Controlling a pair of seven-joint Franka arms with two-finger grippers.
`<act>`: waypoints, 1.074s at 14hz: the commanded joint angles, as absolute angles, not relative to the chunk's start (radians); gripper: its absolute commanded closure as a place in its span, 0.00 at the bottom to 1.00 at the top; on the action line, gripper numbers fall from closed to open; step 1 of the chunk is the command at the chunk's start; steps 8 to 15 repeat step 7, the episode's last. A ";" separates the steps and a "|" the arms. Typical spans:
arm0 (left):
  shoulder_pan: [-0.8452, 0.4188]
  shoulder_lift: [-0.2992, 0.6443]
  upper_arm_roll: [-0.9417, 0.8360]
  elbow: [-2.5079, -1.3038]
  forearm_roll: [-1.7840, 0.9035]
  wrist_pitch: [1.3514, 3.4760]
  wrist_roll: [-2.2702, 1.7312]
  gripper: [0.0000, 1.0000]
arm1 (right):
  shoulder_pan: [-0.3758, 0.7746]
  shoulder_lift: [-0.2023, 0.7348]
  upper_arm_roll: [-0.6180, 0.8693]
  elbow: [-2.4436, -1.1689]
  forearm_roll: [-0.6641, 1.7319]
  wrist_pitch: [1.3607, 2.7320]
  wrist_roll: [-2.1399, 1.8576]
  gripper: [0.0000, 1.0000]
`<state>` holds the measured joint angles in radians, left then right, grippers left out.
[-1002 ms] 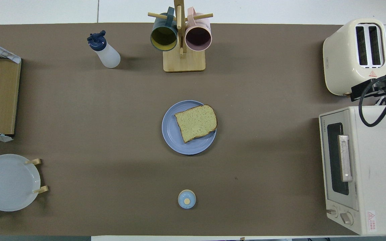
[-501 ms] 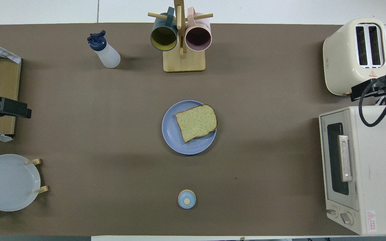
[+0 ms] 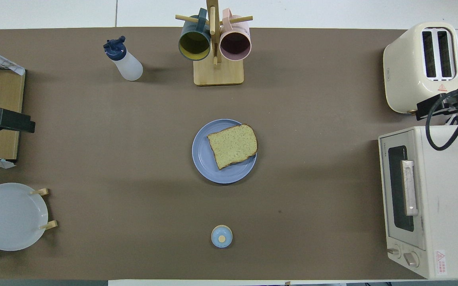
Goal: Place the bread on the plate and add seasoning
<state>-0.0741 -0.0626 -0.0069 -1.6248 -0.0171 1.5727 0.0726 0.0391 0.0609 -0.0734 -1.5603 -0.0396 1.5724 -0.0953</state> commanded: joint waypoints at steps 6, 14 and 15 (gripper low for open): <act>-0.084 -0.052 0.003 -1.615 0.005 1.554 0.080 0.00 | 0.031 0.057 -0.067 -1.562 -0.035 1.560 -0.087 0.00; -0.084 -0.054 0.005 -1.614 0.005 1.555 0.080 0.00 | 0.031 0.057 -0.067 -1.562 -0.035 1.560 -0.087 0.00; -0.084 -0.054 0.005 -1.614 0.005 1.555 0.080 0.00 | 0.031 0.057 -0.067 -1.562 -0.035 1.560 -0.087 0.00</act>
